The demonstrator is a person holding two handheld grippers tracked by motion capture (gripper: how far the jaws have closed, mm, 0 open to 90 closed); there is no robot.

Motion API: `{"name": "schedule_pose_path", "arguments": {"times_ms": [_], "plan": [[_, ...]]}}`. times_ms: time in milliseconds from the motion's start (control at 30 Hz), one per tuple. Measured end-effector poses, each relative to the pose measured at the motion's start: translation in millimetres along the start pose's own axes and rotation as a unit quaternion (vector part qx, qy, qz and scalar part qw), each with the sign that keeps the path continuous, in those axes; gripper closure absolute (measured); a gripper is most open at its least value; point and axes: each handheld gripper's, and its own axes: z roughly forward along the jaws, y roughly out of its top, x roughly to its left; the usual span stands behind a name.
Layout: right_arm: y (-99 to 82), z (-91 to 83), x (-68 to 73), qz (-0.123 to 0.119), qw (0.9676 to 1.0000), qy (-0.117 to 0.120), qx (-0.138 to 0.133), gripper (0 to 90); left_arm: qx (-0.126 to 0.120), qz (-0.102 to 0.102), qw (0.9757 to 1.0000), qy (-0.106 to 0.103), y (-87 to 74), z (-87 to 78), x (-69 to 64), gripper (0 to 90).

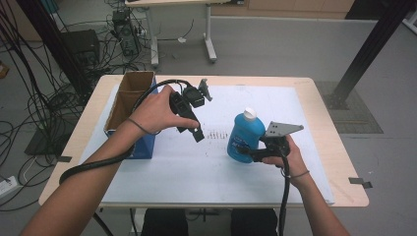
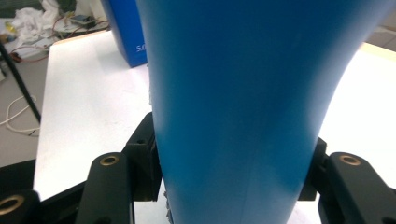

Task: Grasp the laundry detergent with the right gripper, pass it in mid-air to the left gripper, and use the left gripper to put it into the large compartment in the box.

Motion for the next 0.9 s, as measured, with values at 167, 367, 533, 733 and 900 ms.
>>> {"name": "schedule_pose_path", "arguments": {"times_ms": [167,367,533,733,900], "plan": [[7.9,2.9,-1.0,-0.011,0.9997,0.018,0.008,41.6,0.004,0.035,0.9994,-0.006,3.3,-7.9,-11.5,9.2],[12.0,3.9,-1.6,-0.018,0.9993,0.031,0.009,41.6,0.0,0.071,0.9973,-0.021,4.7,-15.7,-19.9,9.0],[16.2,5.4,0.2,-0.027,0.9983,0.05,0.01,41.6,-0.003,0.085,0.9961,-0.026,6.3,-21.4,-22.8,9.0],[24.3,8.3,3.9,-0.047,0.9961,0.074,0.013,41.6,0.001,0.1,0.9946,-0.03,10.8,-28.0,-26.1,9.0],[29.8,12.2,5.6,-0.057,0.9941,0.09,0.016,41.6,0.0,0.11,0.9931,-0.038,12.2,-29.0,-28.3,8.9]]}}
